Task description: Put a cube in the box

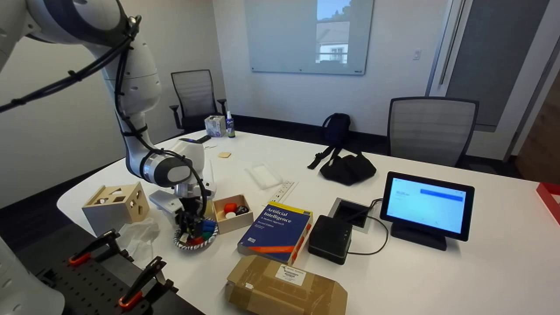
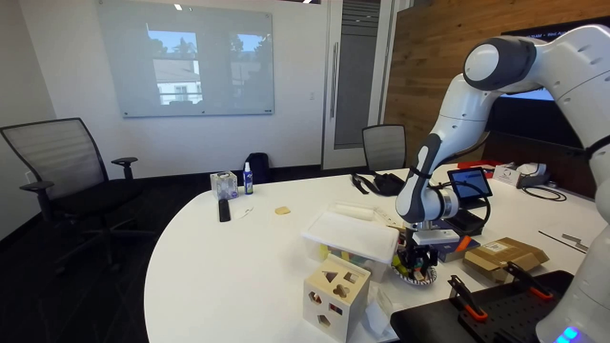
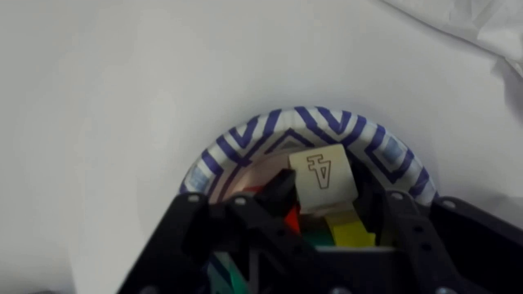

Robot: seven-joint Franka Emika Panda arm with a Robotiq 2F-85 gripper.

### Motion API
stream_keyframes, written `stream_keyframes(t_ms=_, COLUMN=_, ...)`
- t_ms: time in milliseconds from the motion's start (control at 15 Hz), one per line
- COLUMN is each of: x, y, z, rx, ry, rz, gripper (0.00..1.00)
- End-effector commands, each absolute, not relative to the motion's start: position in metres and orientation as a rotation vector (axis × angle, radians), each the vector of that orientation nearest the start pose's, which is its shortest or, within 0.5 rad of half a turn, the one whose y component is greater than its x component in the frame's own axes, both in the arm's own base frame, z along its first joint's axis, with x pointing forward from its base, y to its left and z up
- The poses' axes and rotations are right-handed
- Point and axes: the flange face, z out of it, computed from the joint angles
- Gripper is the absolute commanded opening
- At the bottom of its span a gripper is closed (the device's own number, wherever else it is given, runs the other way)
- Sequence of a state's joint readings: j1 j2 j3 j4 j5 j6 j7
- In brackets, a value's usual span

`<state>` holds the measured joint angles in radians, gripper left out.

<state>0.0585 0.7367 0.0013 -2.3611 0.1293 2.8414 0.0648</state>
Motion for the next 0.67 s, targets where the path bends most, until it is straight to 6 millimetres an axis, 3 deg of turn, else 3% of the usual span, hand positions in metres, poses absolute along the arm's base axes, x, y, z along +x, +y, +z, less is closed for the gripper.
stream_keyframes(t_ms=0, x=0.437, y=0.030, z=0.031, rx=-3.065, ry=0.174, rz=0.330, gripper=0.16)
stream_keyframes(t_ms=333, x=0.444, y=0.045, z=0.069, rx=-3.003, ry=0.108, rz=0.280, gripper=0.16)
stream_keyframes(t_ms=600, x=0.438, y=0.052, z=0.105, rx=-2.955, ry=0.049, rz=0.288, gripper=0.16)
